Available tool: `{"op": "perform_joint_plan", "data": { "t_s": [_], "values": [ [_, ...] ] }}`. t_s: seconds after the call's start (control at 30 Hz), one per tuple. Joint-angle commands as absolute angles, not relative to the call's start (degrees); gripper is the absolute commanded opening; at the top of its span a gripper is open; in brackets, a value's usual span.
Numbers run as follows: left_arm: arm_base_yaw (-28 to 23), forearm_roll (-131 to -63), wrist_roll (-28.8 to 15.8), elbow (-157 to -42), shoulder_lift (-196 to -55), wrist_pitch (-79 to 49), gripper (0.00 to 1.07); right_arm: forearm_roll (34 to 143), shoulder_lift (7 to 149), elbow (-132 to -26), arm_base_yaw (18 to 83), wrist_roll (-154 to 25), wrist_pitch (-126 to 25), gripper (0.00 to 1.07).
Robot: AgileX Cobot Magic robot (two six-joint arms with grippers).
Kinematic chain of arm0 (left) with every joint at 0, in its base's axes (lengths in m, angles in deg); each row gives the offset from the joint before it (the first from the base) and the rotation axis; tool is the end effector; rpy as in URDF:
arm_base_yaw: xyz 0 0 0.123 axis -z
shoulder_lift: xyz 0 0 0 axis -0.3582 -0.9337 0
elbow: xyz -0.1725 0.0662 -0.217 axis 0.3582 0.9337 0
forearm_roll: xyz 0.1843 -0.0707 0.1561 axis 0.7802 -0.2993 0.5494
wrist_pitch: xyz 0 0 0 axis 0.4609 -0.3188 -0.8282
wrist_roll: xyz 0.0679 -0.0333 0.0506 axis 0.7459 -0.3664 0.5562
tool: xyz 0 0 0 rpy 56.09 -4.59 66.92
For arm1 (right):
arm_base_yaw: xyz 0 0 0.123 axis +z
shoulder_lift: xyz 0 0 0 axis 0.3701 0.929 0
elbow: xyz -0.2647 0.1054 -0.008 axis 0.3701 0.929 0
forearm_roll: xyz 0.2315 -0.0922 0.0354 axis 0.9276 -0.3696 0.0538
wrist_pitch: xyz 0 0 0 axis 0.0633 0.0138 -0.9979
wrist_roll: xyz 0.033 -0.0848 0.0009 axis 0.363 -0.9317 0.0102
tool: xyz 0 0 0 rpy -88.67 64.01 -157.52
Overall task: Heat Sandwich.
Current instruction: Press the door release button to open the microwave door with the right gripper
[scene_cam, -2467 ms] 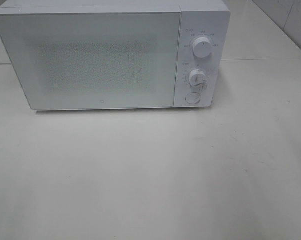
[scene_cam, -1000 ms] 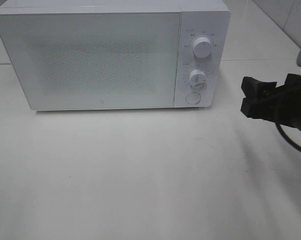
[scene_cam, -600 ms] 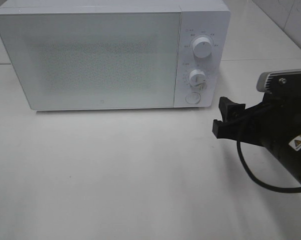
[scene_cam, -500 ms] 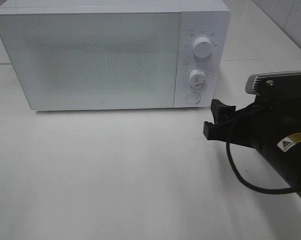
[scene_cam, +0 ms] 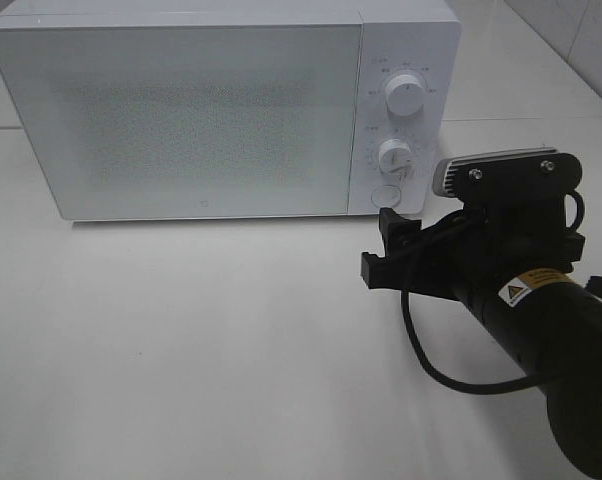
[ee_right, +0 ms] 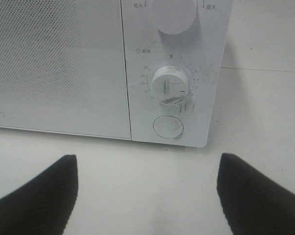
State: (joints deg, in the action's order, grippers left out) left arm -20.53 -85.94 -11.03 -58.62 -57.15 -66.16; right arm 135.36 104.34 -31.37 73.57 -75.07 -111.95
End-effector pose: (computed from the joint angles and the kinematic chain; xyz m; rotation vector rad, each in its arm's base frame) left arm -0.0083 -0.0049 0.2804 -0.0008 2.0421 -0.0875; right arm 0.1931 0.1475 0.1561 -0.1358 1.7554 0.1180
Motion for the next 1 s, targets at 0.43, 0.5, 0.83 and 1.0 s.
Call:
{"op": "perform_joint_plan", "data": {
  "t_s": [0.43,0.5,0.83,1.0],
  "values": [
    [-20.7,-86.2,-11.0,-58.6,-56.1,-65.6,1.0,134.6,104.2,-31.8,73.8,-42.7,-112.0,0.75],
    [-20.7,-86.2,-11.0,-58.6,-56.1,-65.6,1.0,134.7,104.2,-31.8,73.8,-37.4,-112.0,0.73],
    [-20.7,-86.2,-11.0,-58.6,-56.1,-65.6,1.0,134.7,104.2,-31.8,73.8,-4.0,-112.0,0.61],
    [-20.7,-86.2,-11.0,-58.6,-56.1,-65.6,1.0,134.7,104.2,-31.8,73.8,6.8,-111.9,0.48]
  ]
}}
